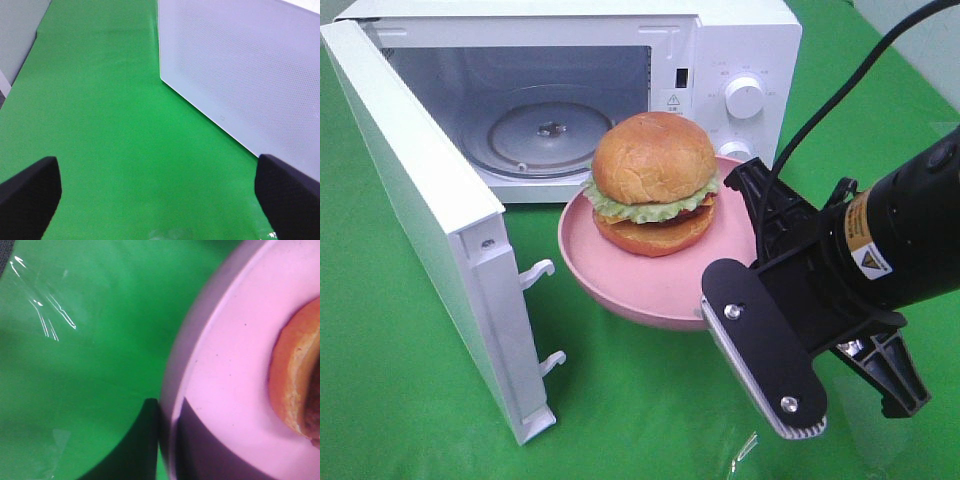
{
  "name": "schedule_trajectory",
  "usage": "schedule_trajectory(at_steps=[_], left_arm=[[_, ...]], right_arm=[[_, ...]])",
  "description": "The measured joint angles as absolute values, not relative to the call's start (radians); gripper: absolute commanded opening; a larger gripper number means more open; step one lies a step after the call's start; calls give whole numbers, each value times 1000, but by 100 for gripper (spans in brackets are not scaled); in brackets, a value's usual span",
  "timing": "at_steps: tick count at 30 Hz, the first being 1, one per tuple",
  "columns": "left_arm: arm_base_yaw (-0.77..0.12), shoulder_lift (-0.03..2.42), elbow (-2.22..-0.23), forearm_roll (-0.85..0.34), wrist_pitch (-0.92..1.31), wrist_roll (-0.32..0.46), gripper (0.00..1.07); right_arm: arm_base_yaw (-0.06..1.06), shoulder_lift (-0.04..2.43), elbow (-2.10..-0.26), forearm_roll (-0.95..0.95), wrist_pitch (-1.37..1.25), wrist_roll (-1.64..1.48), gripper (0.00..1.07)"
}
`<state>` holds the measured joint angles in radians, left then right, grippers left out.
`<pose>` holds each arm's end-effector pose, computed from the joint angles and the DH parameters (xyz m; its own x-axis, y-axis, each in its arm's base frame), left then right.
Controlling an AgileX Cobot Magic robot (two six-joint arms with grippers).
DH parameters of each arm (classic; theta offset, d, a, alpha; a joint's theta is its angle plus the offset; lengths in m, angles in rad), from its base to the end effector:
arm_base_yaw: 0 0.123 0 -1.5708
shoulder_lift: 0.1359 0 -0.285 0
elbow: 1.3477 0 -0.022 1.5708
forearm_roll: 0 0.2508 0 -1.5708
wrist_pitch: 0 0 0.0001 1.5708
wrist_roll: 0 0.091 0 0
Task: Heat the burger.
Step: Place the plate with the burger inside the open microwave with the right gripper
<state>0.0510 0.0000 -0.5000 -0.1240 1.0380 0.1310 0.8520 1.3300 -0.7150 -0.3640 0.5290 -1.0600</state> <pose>-0.0037 -0.0099 0.2796 -0.4280 0.0456 -0.9026 0.0744 0.9971 0.0151 0.1731 0.1729 0.2224 0.5584 -0.8279 0.0518 -0.6836 -0.4947 -0.5366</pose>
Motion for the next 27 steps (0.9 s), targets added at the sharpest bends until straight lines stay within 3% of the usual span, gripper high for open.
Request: schedule_trajectory(at_steps=[15, 27], left_arm=[[51, 0, -500, -124, 1038, 131, 98], [51, 0, -500, -124, 1038, 131, 98]], right_arm=[[704, 1331, -713, -67, 490, -1546, 0], [682, 1341, -713, 26, 448, -1625, 0]])
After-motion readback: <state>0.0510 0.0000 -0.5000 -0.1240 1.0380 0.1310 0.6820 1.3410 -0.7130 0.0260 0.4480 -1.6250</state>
